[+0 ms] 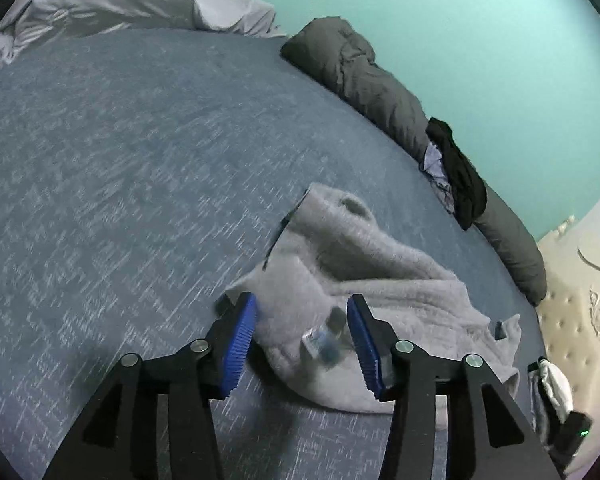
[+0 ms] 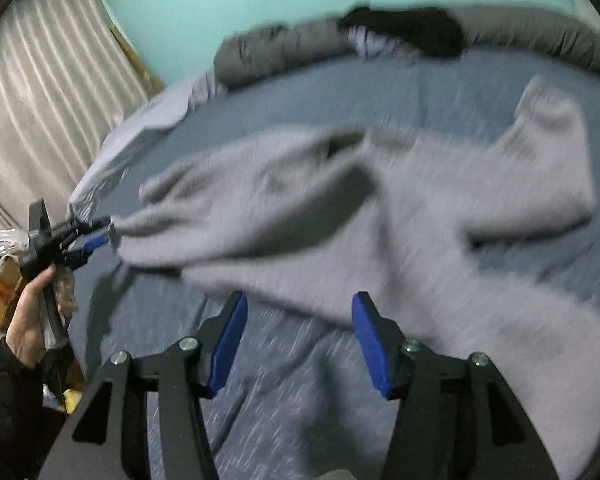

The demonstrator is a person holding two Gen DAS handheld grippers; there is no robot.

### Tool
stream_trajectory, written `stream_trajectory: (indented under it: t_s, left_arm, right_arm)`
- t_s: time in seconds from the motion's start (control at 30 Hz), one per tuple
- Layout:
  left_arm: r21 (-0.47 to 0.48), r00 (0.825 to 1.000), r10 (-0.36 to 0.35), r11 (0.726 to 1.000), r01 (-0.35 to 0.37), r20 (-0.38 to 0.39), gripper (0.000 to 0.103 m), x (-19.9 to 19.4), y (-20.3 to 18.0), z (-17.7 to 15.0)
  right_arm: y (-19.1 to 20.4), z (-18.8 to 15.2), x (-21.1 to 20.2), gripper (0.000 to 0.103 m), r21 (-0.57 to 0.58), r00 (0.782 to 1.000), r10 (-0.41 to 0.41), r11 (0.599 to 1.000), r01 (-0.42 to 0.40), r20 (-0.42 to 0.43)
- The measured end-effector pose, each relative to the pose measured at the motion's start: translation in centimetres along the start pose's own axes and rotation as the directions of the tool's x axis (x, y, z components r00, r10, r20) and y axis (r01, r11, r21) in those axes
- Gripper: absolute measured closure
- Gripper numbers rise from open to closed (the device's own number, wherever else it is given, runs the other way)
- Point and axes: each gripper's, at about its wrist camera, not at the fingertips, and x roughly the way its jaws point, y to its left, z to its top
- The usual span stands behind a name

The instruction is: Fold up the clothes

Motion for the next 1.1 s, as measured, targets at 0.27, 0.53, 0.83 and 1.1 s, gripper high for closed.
stream_trajectory:
  t_s: [0.27,0.53,0.83,1.1]
  left_arm:
    - [-0.059,0.993,-0.024,0.998,0.017,-0.117,0.050,0.2,1.6,-2.6]
    - [0.009,0.981,-0.007,1.000,0.009,-0.196,0.050,3.1,0.5,-4.6]
    - [0.038,0.991,-0.020,0.999,0.025,-0.129,0.079,5.4,-0.9,-3.0]
    - [0.073,0.998,-0.059,0.995,0.061,-0.031,0.093,0.6,-3.4,-1.5]
  right_arm:
    - [-0.4,-0.2,6.1,0.040,0.133,0.998,-0.039,0.990,0.046,-0.056]
    - [-0.6,1.1,7.5,0.038,0.213,0.998,-0.052,0.975,0.055,-0.022]
    - [-0.8,2.7,7.5,0.096,0.263,1.000,0.010,0.965,-0.014,0.015]
    - [0.8,3.6,3.1,0.100,0.195,0.998,0.038,0.980,-0.045,0.043]
